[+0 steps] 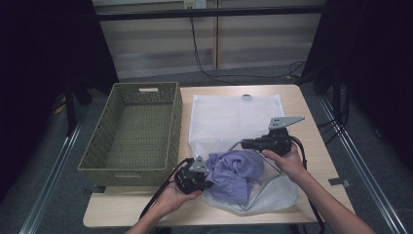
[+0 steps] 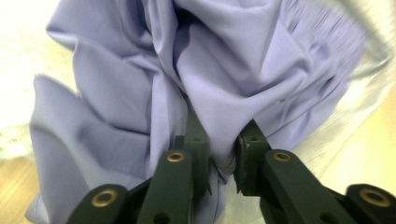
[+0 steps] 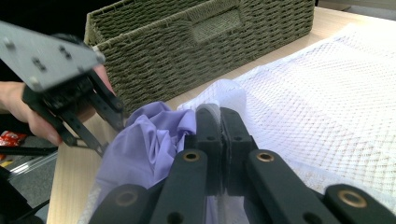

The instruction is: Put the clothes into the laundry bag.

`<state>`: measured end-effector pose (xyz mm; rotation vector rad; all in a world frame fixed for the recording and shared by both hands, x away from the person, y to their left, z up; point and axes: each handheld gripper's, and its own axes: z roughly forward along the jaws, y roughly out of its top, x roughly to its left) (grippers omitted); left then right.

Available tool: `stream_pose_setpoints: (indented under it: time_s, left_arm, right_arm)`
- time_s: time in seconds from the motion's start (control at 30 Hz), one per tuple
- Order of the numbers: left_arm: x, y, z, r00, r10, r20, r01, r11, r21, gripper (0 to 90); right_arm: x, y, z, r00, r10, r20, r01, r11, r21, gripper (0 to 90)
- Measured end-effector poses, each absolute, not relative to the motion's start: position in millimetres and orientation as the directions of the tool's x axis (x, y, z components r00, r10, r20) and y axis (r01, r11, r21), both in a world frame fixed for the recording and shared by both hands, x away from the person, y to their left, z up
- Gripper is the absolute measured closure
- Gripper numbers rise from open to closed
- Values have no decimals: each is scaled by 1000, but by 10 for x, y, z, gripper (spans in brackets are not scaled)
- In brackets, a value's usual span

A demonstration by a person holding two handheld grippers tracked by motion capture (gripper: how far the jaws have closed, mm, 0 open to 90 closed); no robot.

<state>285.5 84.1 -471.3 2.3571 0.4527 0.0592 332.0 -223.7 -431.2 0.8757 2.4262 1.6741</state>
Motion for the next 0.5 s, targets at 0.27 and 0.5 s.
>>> stream_pose_setpoints:
  time_s: [0.27,0.5]
  left_arm:
    - [2868,767,-4464,927,358,-112,323,-608,725,832]
    - [2907,510,-4170,942,313,-125,287,-551,783,838]
  right_arm:
    - [3313,-2241,-4297,-836,486,255,410,242,879,885]
    - [3316,-2247,-4284,-836,485,258,410,237,881,886]
